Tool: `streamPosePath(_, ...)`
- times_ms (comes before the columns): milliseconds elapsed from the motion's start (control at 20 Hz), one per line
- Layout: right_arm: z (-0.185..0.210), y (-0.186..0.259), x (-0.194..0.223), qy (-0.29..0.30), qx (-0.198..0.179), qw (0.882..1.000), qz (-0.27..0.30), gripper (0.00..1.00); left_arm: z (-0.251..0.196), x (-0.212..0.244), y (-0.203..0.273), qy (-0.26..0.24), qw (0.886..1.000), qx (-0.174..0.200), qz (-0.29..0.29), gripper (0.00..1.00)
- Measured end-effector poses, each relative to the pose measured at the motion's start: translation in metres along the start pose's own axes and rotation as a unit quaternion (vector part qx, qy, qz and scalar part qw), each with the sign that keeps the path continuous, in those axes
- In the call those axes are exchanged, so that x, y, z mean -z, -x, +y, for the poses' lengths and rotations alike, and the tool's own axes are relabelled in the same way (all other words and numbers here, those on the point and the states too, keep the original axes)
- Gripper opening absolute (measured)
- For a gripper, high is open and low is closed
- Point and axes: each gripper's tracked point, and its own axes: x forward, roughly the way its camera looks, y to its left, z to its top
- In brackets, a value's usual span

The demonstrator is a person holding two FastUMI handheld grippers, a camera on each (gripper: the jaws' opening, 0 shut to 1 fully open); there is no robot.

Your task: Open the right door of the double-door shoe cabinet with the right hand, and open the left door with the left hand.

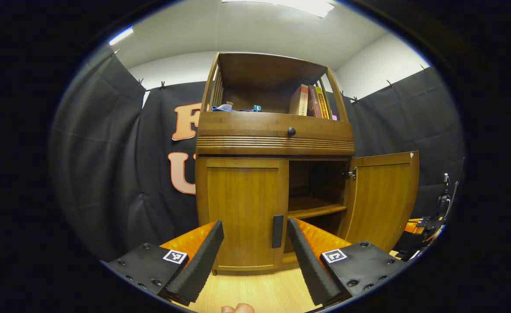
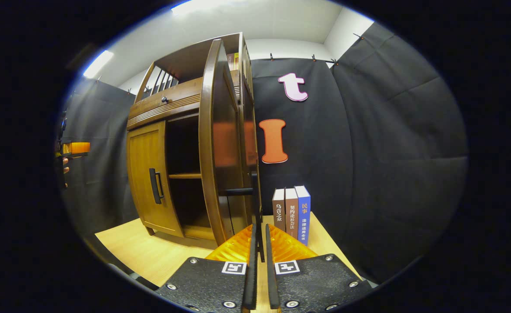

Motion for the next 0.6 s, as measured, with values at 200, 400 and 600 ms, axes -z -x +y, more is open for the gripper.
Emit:
streamPosePath(200,-0.012,0.013,-0.012,0.009,0.033,0.999,-0.013,0.1,-0.022,0.016,-0.014,-0.003,1.0,0.005,0.002,0.95)
streamPosePath(400,-0.038,0.025,-0.029,0.035,0.099,0.994,-0.041,0.06,-0.043,0.045,-0.042,-0.006,1.0,0.015,0.013,0.95)
streamPosePath(600,-0.05,0.033,-0.04,0.036,0.135,0.989,-0.057,0.32,-0.066,0.077,-0.073,0.005,0.999,0.034,0.034,0.96)
